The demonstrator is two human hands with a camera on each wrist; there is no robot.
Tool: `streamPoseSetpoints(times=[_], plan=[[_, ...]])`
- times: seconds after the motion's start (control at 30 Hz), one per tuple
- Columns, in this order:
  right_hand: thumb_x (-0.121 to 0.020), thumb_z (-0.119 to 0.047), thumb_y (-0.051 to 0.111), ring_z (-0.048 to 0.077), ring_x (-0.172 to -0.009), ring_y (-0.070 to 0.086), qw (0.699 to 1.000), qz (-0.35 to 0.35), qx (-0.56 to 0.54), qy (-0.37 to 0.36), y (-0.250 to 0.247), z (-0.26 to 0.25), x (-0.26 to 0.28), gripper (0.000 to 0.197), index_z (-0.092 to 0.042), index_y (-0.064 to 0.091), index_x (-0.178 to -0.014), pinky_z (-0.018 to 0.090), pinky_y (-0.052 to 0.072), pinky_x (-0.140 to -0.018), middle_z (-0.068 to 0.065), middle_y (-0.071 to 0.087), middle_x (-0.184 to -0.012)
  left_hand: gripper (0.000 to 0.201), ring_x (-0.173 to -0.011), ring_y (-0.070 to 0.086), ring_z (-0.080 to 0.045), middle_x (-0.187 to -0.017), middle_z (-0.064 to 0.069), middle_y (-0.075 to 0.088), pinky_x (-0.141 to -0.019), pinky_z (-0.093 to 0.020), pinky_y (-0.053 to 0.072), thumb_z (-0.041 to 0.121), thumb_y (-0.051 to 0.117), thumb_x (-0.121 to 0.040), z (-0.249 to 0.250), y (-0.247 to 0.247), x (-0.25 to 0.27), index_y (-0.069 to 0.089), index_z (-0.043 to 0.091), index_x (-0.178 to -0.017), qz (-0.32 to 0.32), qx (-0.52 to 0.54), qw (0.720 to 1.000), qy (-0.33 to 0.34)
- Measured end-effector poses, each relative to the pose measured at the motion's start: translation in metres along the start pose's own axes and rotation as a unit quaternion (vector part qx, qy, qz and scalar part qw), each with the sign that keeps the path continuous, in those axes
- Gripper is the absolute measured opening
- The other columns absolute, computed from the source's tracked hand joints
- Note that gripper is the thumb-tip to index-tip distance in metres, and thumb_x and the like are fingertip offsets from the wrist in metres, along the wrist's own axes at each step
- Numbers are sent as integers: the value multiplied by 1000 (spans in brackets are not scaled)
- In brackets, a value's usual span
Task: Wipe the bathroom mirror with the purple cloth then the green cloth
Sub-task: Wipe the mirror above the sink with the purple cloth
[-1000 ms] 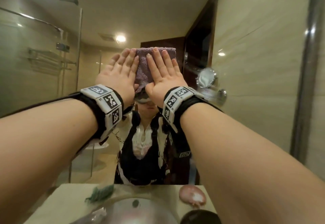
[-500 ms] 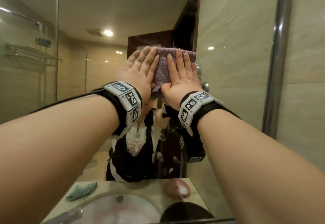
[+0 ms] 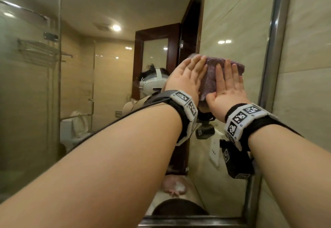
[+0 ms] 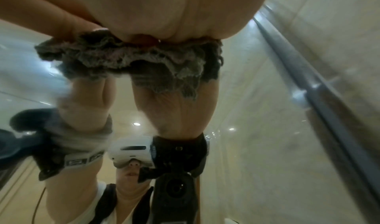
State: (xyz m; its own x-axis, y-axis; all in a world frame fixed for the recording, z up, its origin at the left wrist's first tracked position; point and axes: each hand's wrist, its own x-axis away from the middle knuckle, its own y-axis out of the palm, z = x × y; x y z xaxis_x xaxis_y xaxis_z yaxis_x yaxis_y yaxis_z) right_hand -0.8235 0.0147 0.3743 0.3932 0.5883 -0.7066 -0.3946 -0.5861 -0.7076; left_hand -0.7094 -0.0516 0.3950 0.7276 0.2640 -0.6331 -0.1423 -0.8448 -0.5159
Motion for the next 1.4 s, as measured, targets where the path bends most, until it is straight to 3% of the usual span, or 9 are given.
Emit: streamPoseSetpoints(times=[0.1,0.27,0.63,0.8,0.97,1.07,1.27,1.4], plan=[[-95,-31,32,21,-140,-27,1000,-12,-5,22,0,24,8,76,-16,-23,-145,35,-13,-116,6,-33,-150,75,-142,-18,-27,-154,-13,-20,-107,-38,-19,47,20,-97,19,1,-12,-17,4,-146,31,19,999,13],[-95,-29,34,20,-141,-24,997,-22,-26,62,6,50,22,76,-16,-21,-146,35,-5,-118,5,-32,-151,73,-141,-20,-28,-153,-16,-23,-114,-39,-12,45,17,-99,59,-17,-21,-17,2,-146,-10,7,999,42],[-93,-28,33,28,-140,-25,999,-14,-26,43,22,33,26,77,-8,-21,-145,38,-17,-113,13,-28,-151,72,-143,-17,-23,-154,-12,-22,-115,-35,-10,46,16,-99,39,0,-6,-17,4,-147,11,-19,997,68],[-90,-31,30,30,-139,-26,1000,-12,-10,17,23,-5,25,78,-9,-23,-144,40,-18,-112,14,-29,-151,73,-143,-14,-22,-155,-10,-18,-113,-35,-12,46,23,-98,1,25,14,-14,6,-147,51,-19,998,41],[-91,-31,30,30,-138,-29,1000,-18,-14,-10,21,-64,26,79,-10,-27,-142,40,-21,-109,15,-32,-149,69,-141,-22,-25,-152,-13,-26,-113,-37,-13,43,13,-100,-39,37,51,-21,3,-144,3,-56,998,16],[-85,-35,21,31,-138,-30,999,-23,-19,-30,18,-105,26,79,-10,-27,-142,40,-24,-107,15,-33,-149,67,-141,-23,-24,-150,-12,-30,-113,-37,-14,43,11,-100,-71,49,75,-24,5,-143,-3,-43,999,-8],[-74,-37,21,30,-138,-29,998,-15,-29,-62,25,-186,29,87,-14,-24,-144,41,-25,-106,13,-31,-150,65,-139,-27,-22,-148,-12,-33,-110,-36,-17,42,6,-100,-133,76,121,-25,5,-143,-44,-62,997,-31],[-83,-40,23,31,-138,-29,996,-24,-31,-79,29,-235,33,82,-14,-24,-144,44,-23,-107,15,-31,-150,65,-136,-30,-22,-140,-11,-40,-104,-35,-21,43,4,-98,-171,97,151,-29,5,-139,-53,-60,996,-42]])
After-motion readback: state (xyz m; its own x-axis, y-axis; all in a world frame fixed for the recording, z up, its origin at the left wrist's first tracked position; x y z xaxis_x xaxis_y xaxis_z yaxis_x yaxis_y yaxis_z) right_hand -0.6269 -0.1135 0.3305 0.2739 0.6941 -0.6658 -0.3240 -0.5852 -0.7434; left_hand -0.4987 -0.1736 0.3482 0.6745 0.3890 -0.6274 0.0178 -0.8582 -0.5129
